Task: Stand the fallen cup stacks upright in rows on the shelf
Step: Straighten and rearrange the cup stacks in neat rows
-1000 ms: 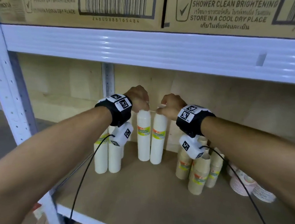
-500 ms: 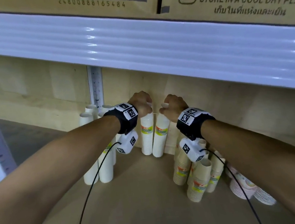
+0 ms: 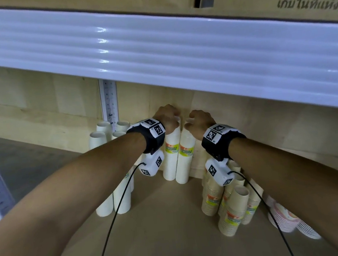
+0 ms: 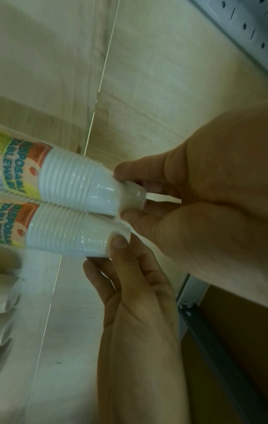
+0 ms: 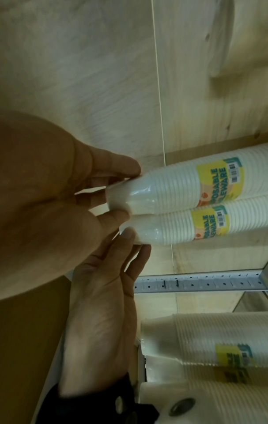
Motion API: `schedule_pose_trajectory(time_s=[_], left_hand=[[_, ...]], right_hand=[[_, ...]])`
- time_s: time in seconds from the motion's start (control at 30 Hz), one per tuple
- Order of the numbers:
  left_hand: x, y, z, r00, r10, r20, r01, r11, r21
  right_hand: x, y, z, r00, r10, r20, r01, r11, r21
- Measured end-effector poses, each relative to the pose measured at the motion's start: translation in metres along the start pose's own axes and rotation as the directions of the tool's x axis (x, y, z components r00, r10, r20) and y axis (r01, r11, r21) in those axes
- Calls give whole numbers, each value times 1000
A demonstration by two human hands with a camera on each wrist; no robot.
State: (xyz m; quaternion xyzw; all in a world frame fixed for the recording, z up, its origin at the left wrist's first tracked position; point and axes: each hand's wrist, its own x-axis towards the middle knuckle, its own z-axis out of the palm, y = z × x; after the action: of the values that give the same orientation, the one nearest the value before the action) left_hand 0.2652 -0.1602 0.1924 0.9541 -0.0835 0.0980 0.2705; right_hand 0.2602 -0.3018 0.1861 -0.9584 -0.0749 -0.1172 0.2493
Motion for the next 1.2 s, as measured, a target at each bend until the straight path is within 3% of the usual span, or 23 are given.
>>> schedule_pose_trajectory(time_s=[0.33, 0.57, 0.8, 1.2], left_hand=[[-12, 1, -15, 1000, -9, -22, 9, 1000, -6], [-38, 6, -59, 998, 15, -54, -13, 1000, 21], [-70, -4, -110, 989, -11, -149, 29, 992, 119], [-124, -61, -146, 974, -201, -103, 222, 937, 271]], right_hand=[[-5, -4, -7, 1000, -9, 17, 10, 998, -69], [-14, -42, -11, 995, -101, -4, 100, 988, -121], [-31, -102, 0, 971, -239, 25, 240, 970, -34], [-63, -144, 30, 933, -327, 148, 307, 941, 141]])
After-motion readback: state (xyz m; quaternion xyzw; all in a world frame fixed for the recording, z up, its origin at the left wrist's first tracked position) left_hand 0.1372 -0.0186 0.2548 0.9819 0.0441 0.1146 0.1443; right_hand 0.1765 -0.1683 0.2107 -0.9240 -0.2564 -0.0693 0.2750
